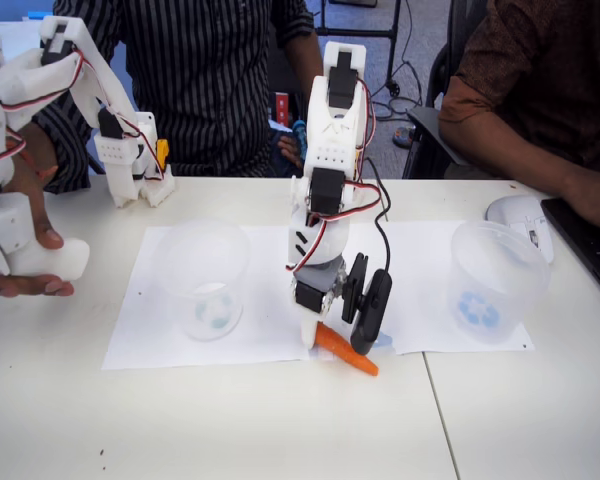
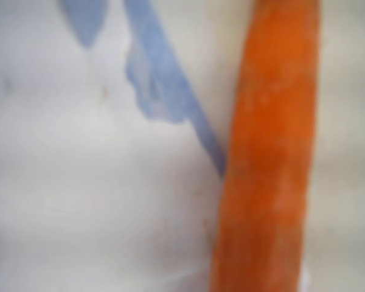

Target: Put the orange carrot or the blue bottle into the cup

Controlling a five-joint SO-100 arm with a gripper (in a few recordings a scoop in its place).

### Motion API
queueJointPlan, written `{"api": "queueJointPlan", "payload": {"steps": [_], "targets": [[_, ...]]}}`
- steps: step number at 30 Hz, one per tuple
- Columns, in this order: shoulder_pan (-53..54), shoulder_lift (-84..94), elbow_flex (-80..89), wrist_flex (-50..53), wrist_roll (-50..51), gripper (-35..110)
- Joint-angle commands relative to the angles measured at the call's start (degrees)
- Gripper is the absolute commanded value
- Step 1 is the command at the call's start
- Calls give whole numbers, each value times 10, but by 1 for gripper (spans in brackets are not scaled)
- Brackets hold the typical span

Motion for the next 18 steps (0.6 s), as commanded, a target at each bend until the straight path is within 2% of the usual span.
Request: {"api": "queueJointPlan", "payload": {"steps": [1, 18], "targets": [[7, 34, -47, 0, 2, 11], [3, 189, -47, 8, 2, 10]]}}
